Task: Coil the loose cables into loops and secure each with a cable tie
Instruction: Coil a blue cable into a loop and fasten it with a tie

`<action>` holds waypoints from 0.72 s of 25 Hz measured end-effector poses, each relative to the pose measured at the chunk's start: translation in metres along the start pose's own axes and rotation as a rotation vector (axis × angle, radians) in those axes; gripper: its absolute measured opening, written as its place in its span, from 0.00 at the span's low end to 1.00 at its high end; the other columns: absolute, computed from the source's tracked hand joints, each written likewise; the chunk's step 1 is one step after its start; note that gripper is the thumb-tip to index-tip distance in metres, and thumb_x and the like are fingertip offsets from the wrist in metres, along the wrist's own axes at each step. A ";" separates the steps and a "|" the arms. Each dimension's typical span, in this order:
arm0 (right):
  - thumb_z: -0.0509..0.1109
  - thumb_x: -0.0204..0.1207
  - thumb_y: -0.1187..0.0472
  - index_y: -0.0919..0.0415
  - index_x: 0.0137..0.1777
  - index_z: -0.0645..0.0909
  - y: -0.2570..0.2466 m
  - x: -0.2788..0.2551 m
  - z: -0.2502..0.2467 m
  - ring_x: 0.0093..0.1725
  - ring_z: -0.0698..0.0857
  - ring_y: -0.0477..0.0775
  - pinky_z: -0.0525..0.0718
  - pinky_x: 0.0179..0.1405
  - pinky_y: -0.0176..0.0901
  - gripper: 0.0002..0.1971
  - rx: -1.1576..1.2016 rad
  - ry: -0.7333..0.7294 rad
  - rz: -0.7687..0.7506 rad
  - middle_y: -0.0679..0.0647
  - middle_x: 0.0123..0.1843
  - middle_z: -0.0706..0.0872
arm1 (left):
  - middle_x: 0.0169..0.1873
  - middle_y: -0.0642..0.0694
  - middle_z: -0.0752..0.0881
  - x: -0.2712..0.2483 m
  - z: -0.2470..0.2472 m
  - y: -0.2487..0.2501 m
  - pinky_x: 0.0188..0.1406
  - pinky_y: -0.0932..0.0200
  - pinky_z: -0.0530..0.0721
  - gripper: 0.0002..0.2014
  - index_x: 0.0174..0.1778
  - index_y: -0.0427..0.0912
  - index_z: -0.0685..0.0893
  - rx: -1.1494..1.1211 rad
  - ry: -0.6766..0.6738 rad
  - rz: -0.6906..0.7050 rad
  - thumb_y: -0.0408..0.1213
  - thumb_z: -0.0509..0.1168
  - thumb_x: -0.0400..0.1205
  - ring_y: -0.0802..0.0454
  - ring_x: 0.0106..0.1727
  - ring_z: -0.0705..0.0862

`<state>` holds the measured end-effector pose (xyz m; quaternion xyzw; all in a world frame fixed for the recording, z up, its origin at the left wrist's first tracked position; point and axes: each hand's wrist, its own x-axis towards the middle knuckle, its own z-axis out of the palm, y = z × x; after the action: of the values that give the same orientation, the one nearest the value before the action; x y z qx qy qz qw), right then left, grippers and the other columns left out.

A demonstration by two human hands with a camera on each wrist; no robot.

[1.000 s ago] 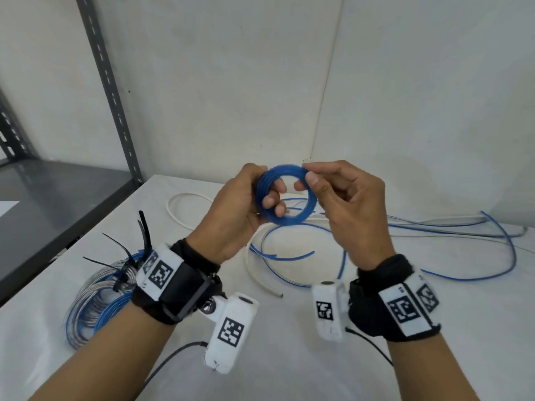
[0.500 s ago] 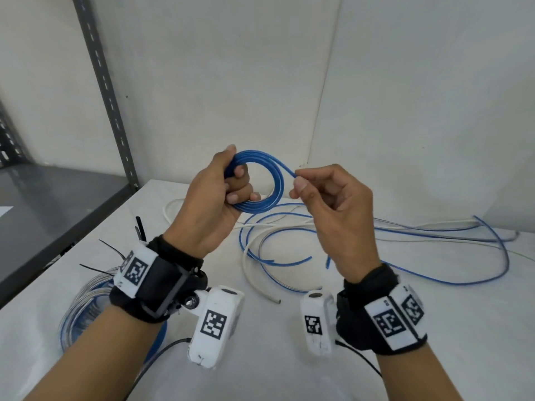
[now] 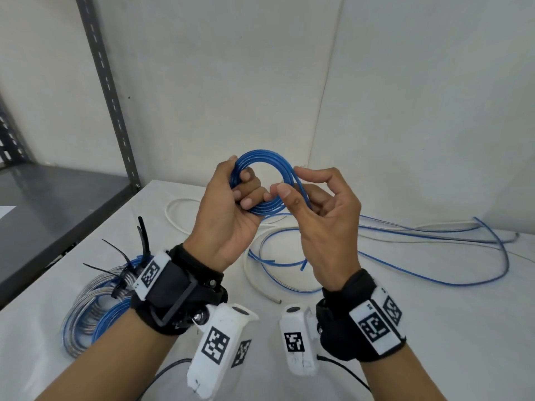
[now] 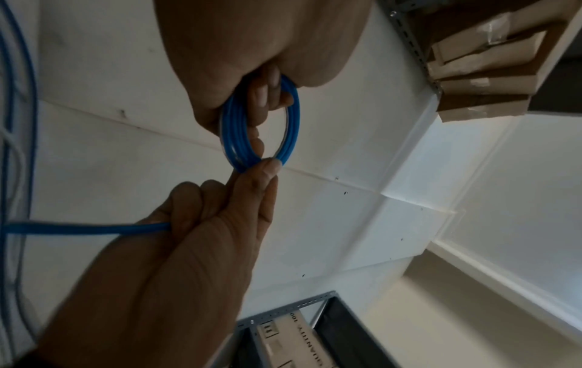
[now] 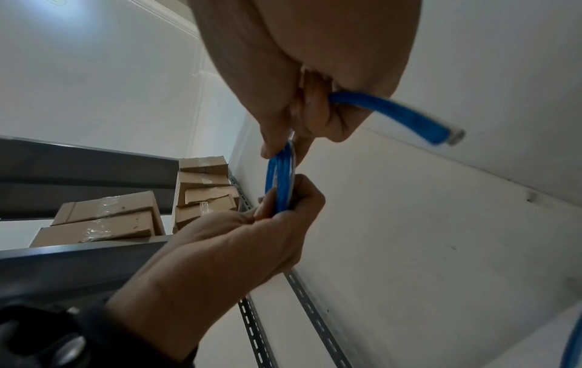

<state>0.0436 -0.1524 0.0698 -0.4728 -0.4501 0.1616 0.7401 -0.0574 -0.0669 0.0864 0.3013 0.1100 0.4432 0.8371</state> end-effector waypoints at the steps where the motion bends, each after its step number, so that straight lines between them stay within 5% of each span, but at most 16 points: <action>1: 0.81 0.75 0.66 0.58 0.54 0.82 -0.001 0.001 -0.002 0.45 0.93 0.60 0.89 0.50 0.48 0.12 -0.009 0.005 0.000 0.58 0.44 0.95 | 0.22 0.51 0.59 0.000 -0.001 -0.001 0.36 0.60 0.80 0.21 0.31 0.43 0.71 0.031 -0.008 0.005 0.45 0.55 0.91 0.55 0.23 0.60; 4: 0.82 0.74 0.66 0.58 0.51 0.81 -0.001 0.003 -0.007 0.41 0.91 0.58 0.89 0.50 0.52 0.13 -0.042 0.030 0.004 0.57 0.43 0.95 | 0.22 0.51 0.59 0.000 -0.001 -0.005 0.41 0.57 0.83 0.21 0.32 0.42 0.71 0.162 -0.033 0.024 0.45 0.53 0.92 0.53 0.24 0.61; 8: 0.82 0.75 0.63 0.59 0.51 0.81 -0.002 0.009 -0.019 0.39 0.89 0.67 0.86 0.44 0.60 0.12 -0.166 -0.028 -0.038 0.54 0.42 0.95 | 0.22 0.48 0.64 0.003 -0.002 0.005 0.43 0.52 0.89 0.21 0.35 0.38 0.76 0.416 -0.046 0.002 0.42 0.51 0.92 0.51 0.23 0.69; 11: 0.80 0.76 0.63 0.57 0.50 0.82 -0.002 0.010 -0.026 0.25 0.76 0.58 0.76 0.28 0.48 0.09 -0.352 -0.171 -0.083 0.50 0.39 0.93 | 0.22 0.48 0.66 0.003 -0.005 0.010 0.42 0.51 0.90 0.23 0.35 0.36 0.77 0.763 -0.076 -0.004 0.47 0.55 0.92 0.53 0.21 0.68; 13: 0.79 0.77 0.63 0.55 0.50 0.81 -0.001 0.009 -0.026 0.22 0.66 0.48 0.69 0.26 0.35 0.09 -0.419 -0.222 -0.085 0.47 0.37 0.90 | 0.23 0.52 0.67 0.000 -0.005 0.007 0.35 0.57 0.84 0.21 0.37 0.36 0.77 0.921 -0.103 0.058 0.46 0.57 0.92 0.57 0.21 0.65; 18: 0.73 0.83 0.59 0.51 0.59 0.77 0.008 0.007 -0.019 0.24 0.71 0.47 0.71 0.28 0.39 0.09 -0.611 -0.175 -0.239 0.44 0.41 0.88 | 0.21 0.56 0.66 -0.001 -0.004 0.002 0.29 0.62 0.77 0.21 0.33 0.40 0.74 0.841 -0.066 0.121 0.44 0.58 0.92 0.57 0.23 0.63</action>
<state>0.0643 -0.1546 0.0636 -0.6010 -0.5916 -0.0285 0.5366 -0.0610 -0.0649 0.0850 0.6363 0.2364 0.3984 0.6169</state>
